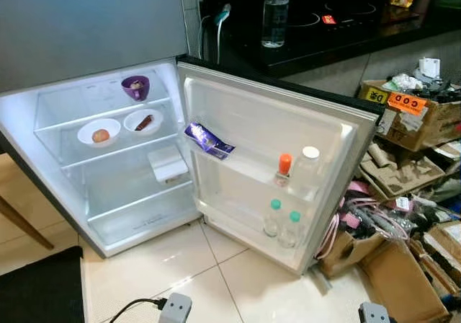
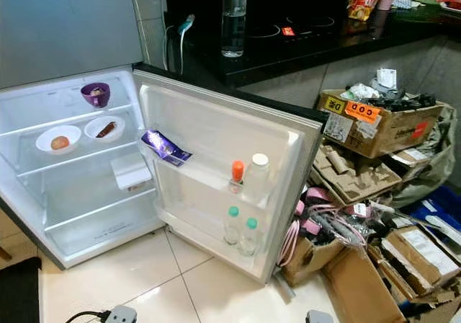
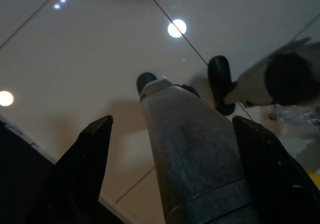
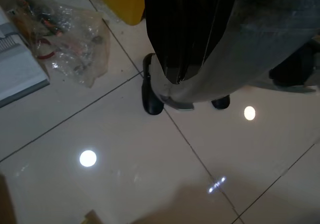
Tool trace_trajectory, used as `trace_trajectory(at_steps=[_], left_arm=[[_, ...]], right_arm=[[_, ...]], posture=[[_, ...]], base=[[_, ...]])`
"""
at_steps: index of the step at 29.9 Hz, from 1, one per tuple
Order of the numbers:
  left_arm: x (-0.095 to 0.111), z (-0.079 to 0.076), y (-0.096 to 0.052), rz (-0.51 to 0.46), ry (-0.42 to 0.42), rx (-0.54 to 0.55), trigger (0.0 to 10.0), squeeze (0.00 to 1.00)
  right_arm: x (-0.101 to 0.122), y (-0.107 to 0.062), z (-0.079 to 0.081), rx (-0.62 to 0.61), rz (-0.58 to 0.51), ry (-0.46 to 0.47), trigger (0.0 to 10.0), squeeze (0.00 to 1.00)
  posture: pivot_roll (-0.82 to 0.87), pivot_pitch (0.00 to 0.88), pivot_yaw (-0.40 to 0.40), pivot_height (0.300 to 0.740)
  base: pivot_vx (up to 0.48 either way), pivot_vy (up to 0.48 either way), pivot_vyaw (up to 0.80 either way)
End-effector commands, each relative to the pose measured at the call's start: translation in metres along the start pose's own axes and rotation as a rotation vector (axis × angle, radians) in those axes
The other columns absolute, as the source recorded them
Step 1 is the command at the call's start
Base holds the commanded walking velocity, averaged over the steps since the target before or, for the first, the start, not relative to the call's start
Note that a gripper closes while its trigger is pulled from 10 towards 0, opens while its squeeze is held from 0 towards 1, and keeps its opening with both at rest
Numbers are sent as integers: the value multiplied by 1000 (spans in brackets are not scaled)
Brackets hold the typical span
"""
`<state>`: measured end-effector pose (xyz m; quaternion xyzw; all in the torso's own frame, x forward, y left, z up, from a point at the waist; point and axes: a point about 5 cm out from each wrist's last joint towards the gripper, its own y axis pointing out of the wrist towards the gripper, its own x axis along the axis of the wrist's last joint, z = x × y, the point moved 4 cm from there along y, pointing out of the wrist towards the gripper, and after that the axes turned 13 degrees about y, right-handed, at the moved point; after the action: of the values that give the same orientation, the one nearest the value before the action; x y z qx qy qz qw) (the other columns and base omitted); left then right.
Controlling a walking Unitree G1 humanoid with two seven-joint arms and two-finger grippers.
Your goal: Restocking fridge
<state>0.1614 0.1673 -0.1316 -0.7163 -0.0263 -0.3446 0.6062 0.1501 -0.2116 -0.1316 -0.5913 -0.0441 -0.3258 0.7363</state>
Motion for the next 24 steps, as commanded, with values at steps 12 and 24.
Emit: trace_trajectory(at_steps=[12,24], left_arm=[[-13,-6,-2,36,-15,-17,10000,0],[-11,-5,-2,29,-13,-17,10000,0]], right_arm=[[6,2,4,7,-30,14,10000,0],[9,2,2,-8,-41,22,10000,0]], posture=[[-54,12,-2,740],[-54,11,-3,740]], base=[[0,0,661],[0,-309,0]])
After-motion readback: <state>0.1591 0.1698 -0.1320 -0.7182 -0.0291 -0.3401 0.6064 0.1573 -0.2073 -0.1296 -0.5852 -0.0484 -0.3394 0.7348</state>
